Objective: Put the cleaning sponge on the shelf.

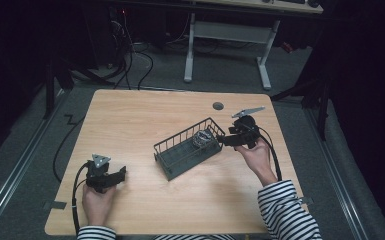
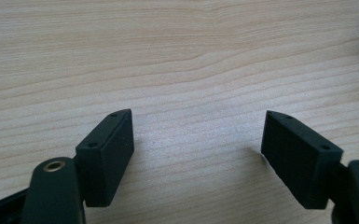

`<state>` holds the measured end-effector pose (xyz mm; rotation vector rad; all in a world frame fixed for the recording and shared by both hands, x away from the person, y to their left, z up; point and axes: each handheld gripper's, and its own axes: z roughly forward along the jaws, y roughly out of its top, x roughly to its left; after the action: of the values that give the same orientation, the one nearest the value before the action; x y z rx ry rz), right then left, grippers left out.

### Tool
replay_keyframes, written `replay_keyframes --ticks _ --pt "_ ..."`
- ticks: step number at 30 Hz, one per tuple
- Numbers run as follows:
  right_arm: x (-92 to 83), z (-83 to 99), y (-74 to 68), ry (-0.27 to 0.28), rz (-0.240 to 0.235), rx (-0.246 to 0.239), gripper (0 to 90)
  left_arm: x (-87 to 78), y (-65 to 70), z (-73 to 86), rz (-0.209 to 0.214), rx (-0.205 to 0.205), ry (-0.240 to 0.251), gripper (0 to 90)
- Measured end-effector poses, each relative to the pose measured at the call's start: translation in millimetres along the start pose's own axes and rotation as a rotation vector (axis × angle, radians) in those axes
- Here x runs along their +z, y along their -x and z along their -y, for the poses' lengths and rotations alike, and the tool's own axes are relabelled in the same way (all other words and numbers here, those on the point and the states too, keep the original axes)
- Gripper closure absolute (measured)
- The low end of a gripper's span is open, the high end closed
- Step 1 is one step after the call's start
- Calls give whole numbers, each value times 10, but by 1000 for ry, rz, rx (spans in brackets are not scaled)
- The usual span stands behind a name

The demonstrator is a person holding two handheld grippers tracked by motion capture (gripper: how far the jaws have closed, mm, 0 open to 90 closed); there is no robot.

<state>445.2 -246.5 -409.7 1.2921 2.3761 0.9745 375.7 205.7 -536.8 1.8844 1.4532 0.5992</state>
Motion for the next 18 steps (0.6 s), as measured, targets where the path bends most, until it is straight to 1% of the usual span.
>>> replay_keyframes --ticks 3,6,7,9,11,12,13,16,18 --pt "-95 80 45 10 13 6 343 0 1 0 -1 1 0 258" --pt "-170 169 82 46 11 23 349 0 1 0 -1 1 0 258" --pt "-170 169 82 46 11 23 349 0 2 0 -1 1 0 258" --pt "-221 259 111 50 16 33 352 1 3 0 -2 2 0 259" --pt "-259 318 135 62 13 45 353 1 3 0 -2 2 0 259" --pt "-259 318 135 62 13 45 353 1 3 0 -2 2 0 259" --pt "-293 366 150 62 15 51 351 1 4 0 -4 2 1 259" --pt "-332 400 163 70 16 55 352 1 4 0 -4 2 0 259" --pt "-376 425 163 87 17 61 355 1 5 0 -4 2 0 260"
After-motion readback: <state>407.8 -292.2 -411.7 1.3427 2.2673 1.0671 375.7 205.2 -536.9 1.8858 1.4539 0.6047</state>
